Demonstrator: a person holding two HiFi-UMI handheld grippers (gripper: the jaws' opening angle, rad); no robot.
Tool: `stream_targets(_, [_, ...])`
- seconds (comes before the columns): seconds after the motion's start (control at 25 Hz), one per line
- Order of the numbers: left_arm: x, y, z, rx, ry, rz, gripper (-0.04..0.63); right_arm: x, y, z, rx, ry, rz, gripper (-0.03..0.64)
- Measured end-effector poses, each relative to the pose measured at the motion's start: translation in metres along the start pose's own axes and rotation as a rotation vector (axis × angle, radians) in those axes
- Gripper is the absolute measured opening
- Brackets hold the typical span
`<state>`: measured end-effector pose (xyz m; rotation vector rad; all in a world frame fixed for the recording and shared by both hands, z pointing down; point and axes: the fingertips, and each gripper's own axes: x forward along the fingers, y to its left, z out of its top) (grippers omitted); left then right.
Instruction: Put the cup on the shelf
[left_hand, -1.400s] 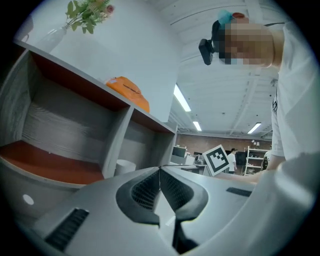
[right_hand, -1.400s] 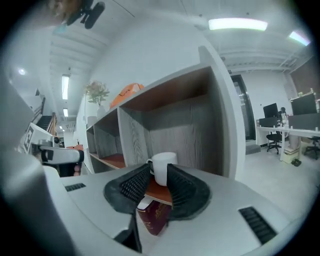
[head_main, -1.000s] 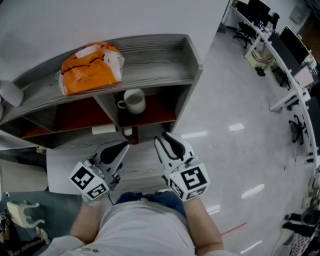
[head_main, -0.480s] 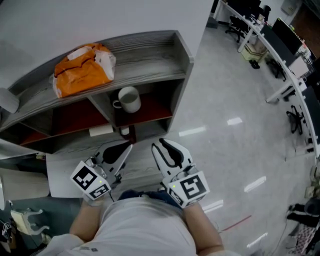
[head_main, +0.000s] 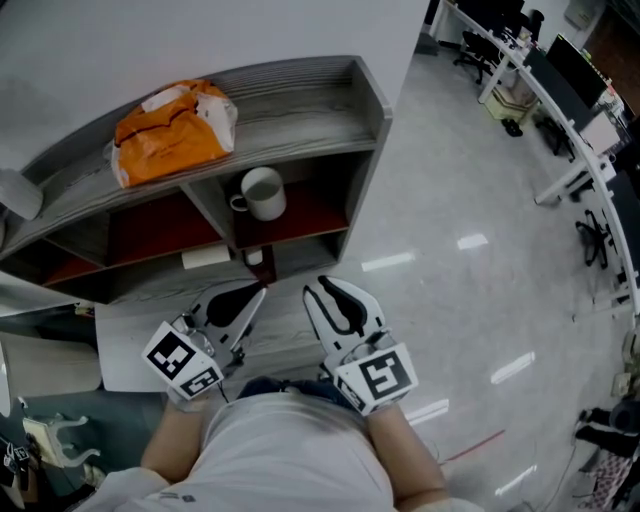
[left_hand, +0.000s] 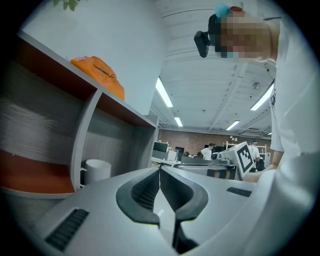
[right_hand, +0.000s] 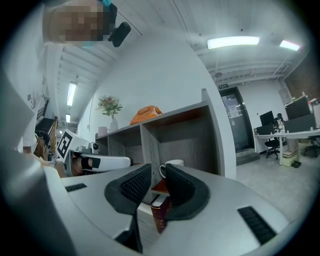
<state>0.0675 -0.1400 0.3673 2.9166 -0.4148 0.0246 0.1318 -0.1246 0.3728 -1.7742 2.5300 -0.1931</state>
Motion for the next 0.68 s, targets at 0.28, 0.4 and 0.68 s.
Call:
stream_targets(0.28, [-0.0043, -0.006, -0.0052, 0.016, 0.021, 0.003, 0.017, -0.0055, 0.0, 0.0003, 0.004, -0.002, -0.013, 0.095])
stream_targets(0.4, [-0.0055, -0.0088, -0.0074, 0.011, 0.022, 0.003, 0.017, -0.0076, 0.0022, -0.0005, 0.006, -0.007, -0.012, 0.095])
stream_targets(0.68, [-0.0089, -0.0073, -0.0083, 0.009, 0.017, 0.015, 0.017, -0.0076, 0.0043, -0.0001, 0.009, -0.009, -0.012, 0.095])
